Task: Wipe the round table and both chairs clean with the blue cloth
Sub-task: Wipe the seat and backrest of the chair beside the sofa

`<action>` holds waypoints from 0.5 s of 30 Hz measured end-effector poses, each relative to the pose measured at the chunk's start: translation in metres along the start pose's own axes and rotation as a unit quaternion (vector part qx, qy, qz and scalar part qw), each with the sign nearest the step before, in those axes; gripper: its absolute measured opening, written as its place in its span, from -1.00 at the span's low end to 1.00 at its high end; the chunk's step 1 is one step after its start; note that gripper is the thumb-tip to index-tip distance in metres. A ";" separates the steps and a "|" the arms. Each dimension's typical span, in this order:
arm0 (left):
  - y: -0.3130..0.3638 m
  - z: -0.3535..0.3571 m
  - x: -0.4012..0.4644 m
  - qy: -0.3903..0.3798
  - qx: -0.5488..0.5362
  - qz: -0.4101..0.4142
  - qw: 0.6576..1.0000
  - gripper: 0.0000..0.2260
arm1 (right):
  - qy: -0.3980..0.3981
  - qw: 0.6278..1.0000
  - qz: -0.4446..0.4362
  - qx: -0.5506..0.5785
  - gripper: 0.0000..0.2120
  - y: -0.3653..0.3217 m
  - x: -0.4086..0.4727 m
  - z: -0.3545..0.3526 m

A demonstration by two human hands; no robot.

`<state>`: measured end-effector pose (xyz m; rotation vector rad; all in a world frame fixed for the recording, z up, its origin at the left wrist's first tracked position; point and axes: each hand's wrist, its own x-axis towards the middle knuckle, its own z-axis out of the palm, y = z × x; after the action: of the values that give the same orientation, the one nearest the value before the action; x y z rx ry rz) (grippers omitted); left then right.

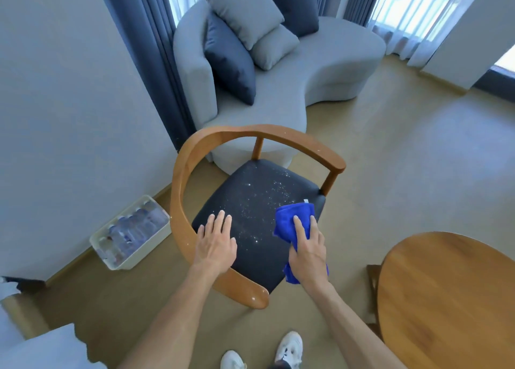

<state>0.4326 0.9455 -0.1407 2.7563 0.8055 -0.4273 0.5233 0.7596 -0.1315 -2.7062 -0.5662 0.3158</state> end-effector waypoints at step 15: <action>-0.036 -0.034 0.163 -0.039 0.077 0.046 0.995 -0.45 | -0.009 0.999 0.049 -0.008 -0.42 -0.015 0.125 0.038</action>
<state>0.5510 1.0647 -0.1695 2.8831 0.6505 -0.5984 0.6186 0.8367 -0.1782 -2.7537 -0.4434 0.3640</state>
